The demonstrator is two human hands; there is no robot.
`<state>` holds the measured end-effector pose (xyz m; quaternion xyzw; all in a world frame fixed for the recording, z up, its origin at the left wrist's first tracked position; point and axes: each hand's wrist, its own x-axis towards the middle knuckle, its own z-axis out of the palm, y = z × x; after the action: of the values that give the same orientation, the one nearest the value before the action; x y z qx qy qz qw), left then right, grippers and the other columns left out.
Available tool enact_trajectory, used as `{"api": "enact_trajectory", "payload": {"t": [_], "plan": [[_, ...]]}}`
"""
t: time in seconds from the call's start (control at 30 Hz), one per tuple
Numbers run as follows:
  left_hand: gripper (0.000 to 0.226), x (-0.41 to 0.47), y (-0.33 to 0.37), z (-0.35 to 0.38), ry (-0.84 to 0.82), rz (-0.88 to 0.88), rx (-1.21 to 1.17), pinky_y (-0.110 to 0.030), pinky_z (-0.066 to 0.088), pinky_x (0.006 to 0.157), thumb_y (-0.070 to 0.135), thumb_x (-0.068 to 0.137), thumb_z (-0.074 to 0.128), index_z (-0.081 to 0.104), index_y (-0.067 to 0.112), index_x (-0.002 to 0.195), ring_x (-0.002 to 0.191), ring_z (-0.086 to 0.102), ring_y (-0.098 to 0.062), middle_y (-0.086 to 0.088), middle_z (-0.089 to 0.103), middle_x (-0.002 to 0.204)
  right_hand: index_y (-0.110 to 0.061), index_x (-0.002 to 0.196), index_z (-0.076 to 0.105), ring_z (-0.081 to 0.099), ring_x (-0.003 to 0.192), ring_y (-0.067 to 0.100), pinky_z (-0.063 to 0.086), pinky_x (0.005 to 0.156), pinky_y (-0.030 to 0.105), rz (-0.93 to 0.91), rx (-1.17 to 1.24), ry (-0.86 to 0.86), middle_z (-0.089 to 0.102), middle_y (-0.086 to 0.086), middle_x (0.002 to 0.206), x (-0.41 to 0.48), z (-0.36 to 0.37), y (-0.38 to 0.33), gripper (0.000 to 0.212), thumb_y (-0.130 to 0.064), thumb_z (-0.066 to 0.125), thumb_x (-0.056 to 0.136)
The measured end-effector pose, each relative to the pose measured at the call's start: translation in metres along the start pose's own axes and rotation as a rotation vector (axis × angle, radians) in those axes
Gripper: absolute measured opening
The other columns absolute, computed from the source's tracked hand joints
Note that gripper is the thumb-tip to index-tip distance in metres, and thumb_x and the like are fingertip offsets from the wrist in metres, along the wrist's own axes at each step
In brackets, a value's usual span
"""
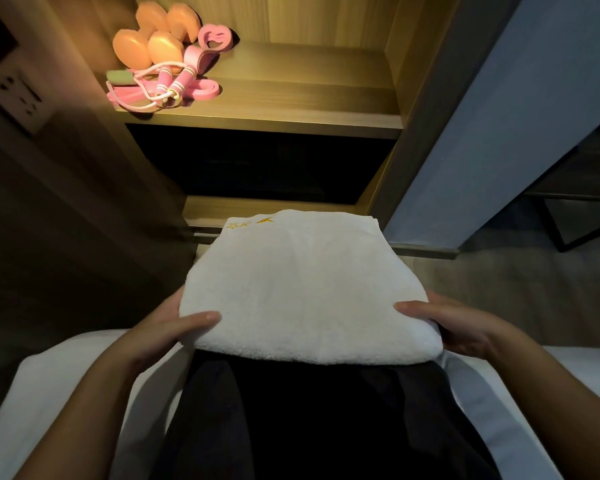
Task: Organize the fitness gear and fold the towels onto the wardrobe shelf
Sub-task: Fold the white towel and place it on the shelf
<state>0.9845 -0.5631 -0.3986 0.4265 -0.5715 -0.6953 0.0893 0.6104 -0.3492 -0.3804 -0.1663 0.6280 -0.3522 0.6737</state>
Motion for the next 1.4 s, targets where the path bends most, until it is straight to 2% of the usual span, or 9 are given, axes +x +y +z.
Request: {"api": "enact_trajectory", "payload": {"t": [0.23,0.4,0.57,0.73,0.8,0.9,1.03,1.17,1.4], "plan": [[0.036,0.005,0.018,0.012,0.298,0.196,-0.162,-0.022,0.056,0.068,0.033,0.077,0.073,0.066,0.030,0.112,0.093,0.071,-0.009,0.008,0.074,0.106,-0.024,0.137,0.049,0.065,0.113,0.029,0.058,0.083,0.041,-0.268,0.230,0.107,0.065,0.008,0.129,0.003,-0.002,-0.012,0.060,-0.024,0.069,0.081],[0.052,0.005,0.016,-0.001,0.251,-0.048,-0.119,-0.043,0.055,0.085,0.035,0.069,0.082,0.066,0.020,0.116,0.098,0.070,-0.025,-0.006,0.075,0.106,-0.029,0.137,0.046,0.060,0.119,0.031,0.052,0.097,0.050,-0.094,0.060,0.026,0.058,0.008,0.135,-0.005,-0.006,-0.001,0.068,-0.020,0.077,0.077],[0.049,-0.002,-0.002,-0.001,0.218,-0.272,0.133,-0.046,0.053,0.089,0.034,0.076,0.081,0.063,0.011,0.115,0.102,0.064,-0.029,-0.008,0.068,0.108,-0.019,0.139,0.046,0.059,0.119,0.029,0.049,0.103,0.047,0.034,-0.178,0.034,0.060,0.008,0.132,-0.011,-0.002,0.014,0.074,-0.034,0.074,0.072],[0.040,-0.009,-0.001,0.001,0.235,-0.238,0.155,-0.034,0.053,0.075,0.039,0.068,0.086,0.066,0.018,0.096,0.095,0.065,-0.024,-0.008,0.069,0.106,-0.002,0.126,0.057,0.060,0.114,0.033,0.045,0.106,0.046,0.050,-0.155,0.143,0.064,0.019,0.123,-0.016,-0.002,0.017,0.085,-0.037,0.085,0.054],[0.056,-0.013,0.000,-0.003,0.216,-0.191,0.145,-0.031,0.051,0.073,0.042,0.059,0.089,0.066,0.017,0.104,0.097,0.066,-0.023,-0.006,0.071,0.107,-0.002,0.121,0.060,0.056,0.109,0.039,0.043,0.102,0.044,0.038,-0.138,0.164,0.063,0.023,0.123,-0.016,-0.003,0.021,0.096,-0.042,0.095,0.041],[0.076,-0.017,0.000,-0.007,0.136,-0.182,0.158,-0.026,0.049,0.073,0.040,0.054,0.091,0.062,0.014,0.119,0.106,0.065,-0.023,-0.004,0.070,0.113,-0.004,0.118,0.063,0.050,0.125,0.047,0.035,0.113,0.052,0.064,-0.130,0.098,0.062,0.023,0.126,-0.017,-0.004,0.021,0.069,-0.035,0.085,0.060],[0.075,-0.020,-0.002,-0.008,0.123,-0.171,0.152,-0.028,0.049,0.074,0.041,0.056,0.090,0.062,0.014,0.119,0.104,0.065,-0.023,-0.004,0.070,0.113,0.000,0.116,0.064,0.066,0.105,0.029,0.051,0.093,0.037,0.115,-0.064,0.047,0.071,0.016,0.112,-0.016,-0.006,0.021,0.076,-0.033,0.093,0.054],[0.050,-0.020,-0.004,-0.006,0.144,-0.178,0.110,-0.030,0.049,0.075,0.024,0.075,0.073,0.061,0.010,0.121,0.103,0.065,-0.024,-0.008,0.070,0.115,0.001,0.118,0.062,0.068,0.102,0.028,0.053,0.088,0.034,0.090,0.011,0.040,0.071,0.016,0.113,-0.018,-0.005,0.019,0.050,-0.021,0.077,0.076],[0.028,-0.020,-0.003,-0.002,0.155,-0.185,0.104,-0.028,0.050,0.076,0.017,0.084,0.069,0.062,0.017,0.110,0.103,0.065,-0.021,-0.005,0.069,0.112,-0.023,0.131,0.054,0.068,0.107,0.020,0.058,0.080,0.028,-0.252,-0.020,0.164,0.070,-0.002,0.118,-0.022,0.004,0.021,0.066,-0.026,0.079,0.070]]}}
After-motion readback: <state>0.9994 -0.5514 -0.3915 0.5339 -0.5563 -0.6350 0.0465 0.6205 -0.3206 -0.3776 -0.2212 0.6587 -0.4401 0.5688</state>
